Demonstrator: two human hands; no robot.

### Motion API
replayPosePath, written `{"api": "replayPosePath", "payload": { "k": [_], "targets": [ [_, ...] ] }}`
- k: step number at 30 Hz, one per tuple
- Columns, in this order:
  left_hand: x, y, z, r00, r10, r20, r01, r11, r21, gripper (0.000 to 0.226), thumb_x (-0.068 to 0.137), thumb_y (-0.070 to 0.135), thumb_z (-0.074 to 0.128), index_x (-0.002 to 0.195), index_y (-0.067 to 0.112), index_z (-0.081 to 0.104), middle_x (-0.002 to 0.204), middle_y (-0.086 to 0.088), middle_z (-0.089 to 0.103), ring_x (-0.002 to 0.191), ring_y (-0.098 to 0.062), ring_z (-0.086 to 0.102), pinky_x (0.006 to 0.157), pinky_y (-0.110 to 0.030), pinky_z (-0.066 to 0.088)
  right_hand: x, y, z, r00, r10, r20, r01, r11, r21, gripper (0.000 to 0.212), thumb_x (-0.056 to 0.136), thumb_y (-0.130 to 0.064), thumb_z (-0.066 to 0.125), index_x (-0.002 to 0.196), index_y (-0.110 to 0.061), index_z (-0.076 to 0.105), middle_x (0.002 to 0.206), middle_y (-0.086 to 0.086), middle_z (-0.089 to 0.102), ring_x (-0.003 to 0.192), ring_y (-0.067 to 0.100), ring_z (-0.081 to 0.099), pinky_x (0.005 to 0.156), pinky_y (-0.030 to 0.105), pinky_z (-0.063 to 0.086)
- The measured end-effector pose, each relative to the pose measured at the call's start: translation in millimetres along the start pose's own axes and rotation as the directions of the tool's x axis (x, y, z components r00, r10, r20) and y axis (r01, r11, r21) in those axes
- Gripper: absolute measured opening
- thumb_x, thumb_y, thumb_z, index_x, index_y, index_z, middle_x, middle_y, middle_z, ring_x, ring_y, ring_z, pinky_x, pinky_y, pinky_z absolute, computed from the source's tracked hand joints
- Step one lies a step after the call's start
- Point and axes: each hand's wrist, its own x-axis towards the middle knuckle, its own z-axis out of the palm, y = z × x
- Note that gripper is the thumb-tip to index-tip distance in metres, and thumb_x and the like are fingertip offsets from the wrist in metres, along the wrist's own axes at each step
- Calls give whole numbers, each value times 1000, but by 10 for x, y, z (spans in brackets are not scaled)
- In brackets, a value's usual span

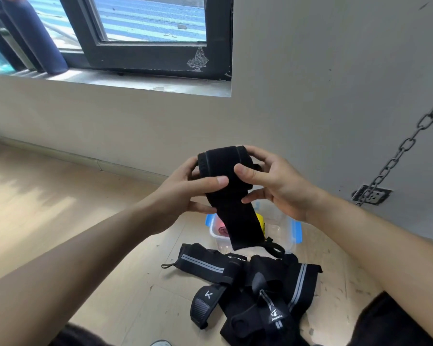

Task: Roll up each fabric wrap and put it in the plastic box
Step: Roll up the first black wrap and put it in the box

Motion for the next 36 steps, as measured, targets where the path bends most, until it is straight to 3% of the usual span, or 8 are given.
{"api": "replayPosePath", "payload": {
  "k": [4,10,14,19,25,28,33,36],
  "targets": [
    [-12,2,-2,991,-133,28,132,991,34,56,86,60,59,132,28,63,124,-6,71,101,-25,72,73,-33,58,3,15,-17,999,-33,-26,34,999,29,63,77,-24,76,137,-20,55,111,11,71,104,31,72,72,36,61],
    [17,-21,-37,994,-74,-76,76,997,24,54,83,52,66,130,25,65,108,-3,69,88,-21,65,59,-28,52,12,29,-25,999,8,37,-8,1000,6,69,80,-15,80,142,-27,52,132,3,63,113,28,68,85,49,61],
    [10,-26,-48,995,-48,-92,48,999,-4,55,81,44,72,132,27,61,114,-7,71,92,-21,65,55,-24,47,17,7,-31,988,105,115,-101,994,-46,46,91,-39,67,135,-29,58,128,9,65,111,36,68,80,47,61],
    [-4,-45,-40,997,27,-71,-28,1000,-14,60,79,26,77,136,28,57,127,-12,69,102,-19,71,67,-27,52,15,-35,-26,978,190,81,-182,979,-89,55,89,-65,57,126,-26,66,117,10,69,101,36,70,71,40,60],
    [15,-37,-42,1000,16,-21,-16,1000,-18,66,78,20,77,139,29,55,131,-7,67,115,-23,69,78,-30,57,11,-9,-84,993,100,59,-100,995,0,49,88,-43,68,129,-16,63,107,5,70,96,29,68,64,32,59],
    [5,-23,-28,995,-70,66,70,998,-1,61,83,32,72,142,31,53,132,-1,68,118,-24,69,80,-35,59,15,3,-90,998,46,40,-48,997,55,49,88,-34,69,132,-15,60,111,7,71,99,27,69,69,34,60],
    [8,-7,2,991,-124,50,125,992,-7,55,86,57,60,134,30,62,125,-1,72,107,-22,72,72,-32,58,22,45,-83,999,-3,44,1,999,37,55,83,-21,73,135,-16,57,122,16,64,111,31,69,86,41,59],
    [16,-19,-19,993,-114,12,114,993,-12,55,86,57,62,132,28,65,114,0,72,94,-17,71,65,-28,55,15,70,-58,996,-17,84,16,1000,12,60,80,-12,74,137,-17,55,125,7,62,115,30,67,91,44,59]
  ]
}}
